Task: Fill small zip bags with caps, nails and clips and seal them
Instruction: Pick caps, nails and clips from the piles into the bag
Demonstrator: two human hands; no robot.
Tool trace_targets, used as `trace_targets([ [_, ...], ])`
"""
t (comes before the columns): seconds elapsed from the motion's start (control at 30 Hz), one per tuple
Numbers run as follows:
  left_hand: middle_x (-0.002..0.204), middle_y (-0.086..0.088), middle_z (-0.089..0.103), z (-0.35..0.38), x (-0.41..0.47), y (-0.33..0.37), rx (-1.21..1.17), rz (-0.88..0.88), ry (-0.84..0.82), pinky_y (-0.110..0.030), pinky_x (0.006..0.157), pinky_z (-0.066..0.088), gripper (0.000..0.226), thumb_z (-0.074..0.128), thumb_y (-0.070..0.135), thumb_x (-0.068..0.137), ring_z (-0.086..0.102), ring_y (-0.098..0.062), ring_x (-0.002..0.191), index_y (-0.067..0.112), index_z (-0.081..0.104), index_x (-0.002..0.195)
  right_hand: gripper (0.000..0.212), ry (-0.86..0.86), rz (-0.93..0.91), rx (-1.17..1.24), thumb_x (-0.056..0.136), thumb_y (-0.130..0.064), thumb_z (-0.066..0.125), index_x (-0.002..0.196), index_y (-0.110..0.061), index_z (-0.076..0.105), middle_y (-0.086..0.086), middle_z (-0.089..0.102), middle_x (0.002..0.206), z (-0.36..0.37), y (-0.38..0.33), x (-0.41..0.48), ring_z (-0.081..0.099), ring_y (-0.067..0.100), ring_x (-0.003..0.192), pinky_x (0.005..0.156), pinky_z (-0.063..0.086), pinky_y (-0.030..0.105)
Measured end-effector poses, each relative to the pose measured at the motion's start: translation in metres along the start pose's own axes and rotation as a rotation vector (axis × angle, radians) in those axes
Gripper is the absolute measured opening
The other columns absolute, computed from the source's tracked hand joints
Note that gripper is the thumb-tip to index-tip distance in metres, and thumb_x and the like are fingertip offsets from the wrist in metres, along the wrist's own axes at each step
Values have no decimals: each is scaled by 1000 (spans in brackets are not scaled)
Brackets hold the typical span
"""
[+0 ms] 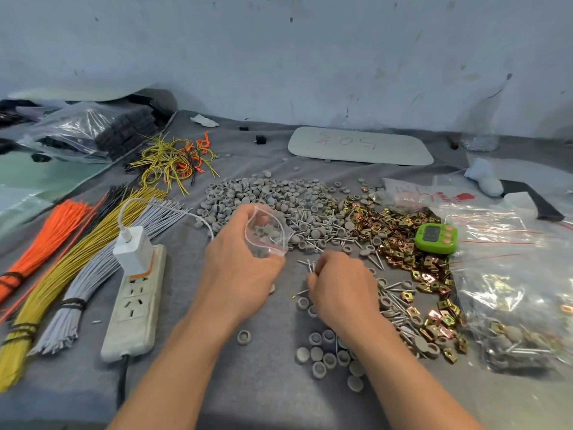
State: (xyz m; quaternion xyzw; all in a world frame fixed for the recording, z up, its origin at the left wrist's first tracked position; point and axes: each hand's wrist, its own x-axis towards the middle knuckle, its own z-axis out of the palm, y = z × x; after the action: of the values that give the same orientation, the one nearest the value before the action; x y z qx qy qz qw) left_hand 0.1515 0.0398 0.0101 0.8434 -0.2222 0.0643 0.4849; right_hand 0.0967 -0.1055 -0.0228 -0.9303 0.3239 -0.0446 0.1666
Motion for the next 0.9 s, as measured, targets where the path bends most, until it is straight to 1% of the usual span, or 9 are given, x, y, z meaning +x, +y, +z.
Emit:
trace_targets([
  [0.13, 96, 24, 60, 4, -2, -3, 201, 20, -71, -18, 67, 33, 45, 73, 18, 78, 50, -3, 85, 43, 51, 107, 14, 8, 23, -43, 92, -22, 64, 105, -23, 68, 5, 75, 103, 5, -9, -4, 69, 30, 98, 79, 45, 36],
  [0.23, 99, 23, 60, 9, -6, -4, 219, 32, -212, -18, 68, 37, 44, 75, 23, 78, 55, -5, 89, 45, 49, 107, 13, 88, 65, 25, 91, -24, 61, 104, -25, 63, 3, 73, 99, 0, -3, -7, 63, 29, 91, 84, 47, 40],
  [0.33, 100, 25, 58, 15, -9, -3, 204, 35, -303, -15, 71, 38, 45, 75, 27, 78, 55, 1, 90, 48, 47, 107, 9, 182, 63, 356, 96, -24, 57, 95, -29, 65, -6, 71, 83, -17, 7, -8, 66, 19, 79, 74, 55, 37],
  [0.4, 100, 27, 57, 17, -10, -3, 203, 37, -307, -18, 74, 39, 47, 75, 28, 77, 54, 0, 91, 50, 46, 107, 13, 179, -8, 638, 92, -22, 64, 82, -28, 70, -8, 72, 71, -33, 10, -10, 66, 12, 66, 65, 59, 37],
  [0.5, 100, 22, 58, 18, -8, -2, 212, 33, -300, -21, 70, 40, 42, 75, 32, 77, 55, -5, 93, 46, 47, 107, 16, 108, -189, 868, 83, -14, 71, 75, -27, 76, -4, 73, 67, -55, 12, -18, 63, 9, 57, 55, 54, 31],
  [0.57, 96, 21, 59, 17, -7, 0, 202, 30, -312, -20, 68, 42, 40, 75, 34, 76, 56, -1, 88, 45, 47, 103, 18, 82, -275, 834, 82, -12, 75, 73, -27, 78, -6, 72, 64, -59, 11, -22, 61, 5, 53, 52, 48, 22],
  [0.7, 93, 18, 64, 20, -6, 4, 172, 29, -343, -32, 71, 50, 41, 79, 35, 74, 61, -4, 85, 43, 47, 99, 21, 104, -360, 589, 78, -14, 78, 67, -31, 77, -15, 65, 55, -51, 4, -24, 54, 2, 47, 46, 39, 12],
  [0.8, 92, 18, 68, 21, -4, 5, 123, 23, -325, -34, 72, 51, 41, 79, 27, 75, 63, -1, 83, 43, 51, 100, 23, 82, -361, 738, 84, -18, 78, 69, -36, 79, -17, 67, 56, -46, 0, -24, 51, 1, 46, 44, 39, 14],
  [0.9, 98, 18, 70, 19, -1, 4, -8, -28, -238, -33, 86, 52, 35, 76, 13, 75, 65, -2, 93, 35, 62, 98, 19, 204, -190, 934, 90, -22, 77, 77, -35, 82, -18, 74, 68, -46, 6, -15, 62, -3, 55, 53, 47, 17],
])
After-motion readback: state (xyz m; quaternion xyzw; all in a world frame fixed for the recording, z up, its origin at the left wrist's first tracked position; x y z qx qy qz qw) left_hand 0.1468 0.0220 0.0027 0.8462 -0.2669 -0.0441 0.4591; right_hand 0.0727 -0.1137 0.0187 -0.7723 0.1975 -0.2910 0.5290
